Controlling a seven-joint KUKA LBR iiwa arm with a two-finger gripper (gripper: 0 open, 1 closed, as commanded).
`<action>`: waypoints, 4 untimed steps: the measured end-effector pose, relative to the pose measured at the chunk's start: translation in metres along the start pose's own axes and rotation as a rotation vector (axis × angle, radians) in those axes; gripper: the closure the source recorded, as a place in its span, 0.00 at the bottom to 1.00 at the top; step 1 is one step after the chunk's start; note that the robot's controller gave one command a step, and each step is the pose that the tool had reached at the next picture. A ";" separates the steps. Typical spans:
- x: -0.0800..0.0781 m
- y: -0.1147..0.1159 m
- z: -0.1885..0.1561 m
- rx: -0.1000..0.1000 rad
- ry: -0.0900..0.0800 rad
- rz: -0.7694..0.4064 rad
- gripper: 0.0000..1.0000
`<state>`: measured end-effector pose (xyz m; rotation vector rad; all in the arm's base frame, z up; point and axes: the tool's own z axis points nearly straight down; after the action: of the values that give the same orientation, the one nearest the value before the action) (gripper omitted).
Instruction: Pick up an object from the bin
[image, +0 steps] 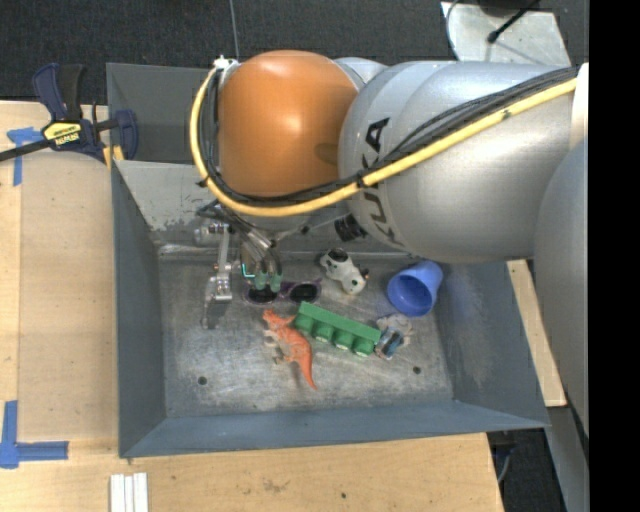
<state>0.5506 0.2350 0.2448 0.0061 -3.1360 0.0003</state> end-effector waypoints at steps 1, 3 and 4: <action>-0.002 -0.001 -0.005 -0.002 -0.008 0.004 0.00; -0.041 -0.097 0.082 -0.001 -0.007 0.280 0.00; -0.007 -0.141 0.085 0.001 -0.005 0.290 0.00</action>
Offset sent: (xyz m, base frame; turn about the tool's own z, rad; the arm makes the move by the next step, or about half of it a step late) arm 0.0440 -0.1045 -0.1748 0.4314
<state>0.5572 0.0942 0.1602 -0.4484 -3.1085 0.0026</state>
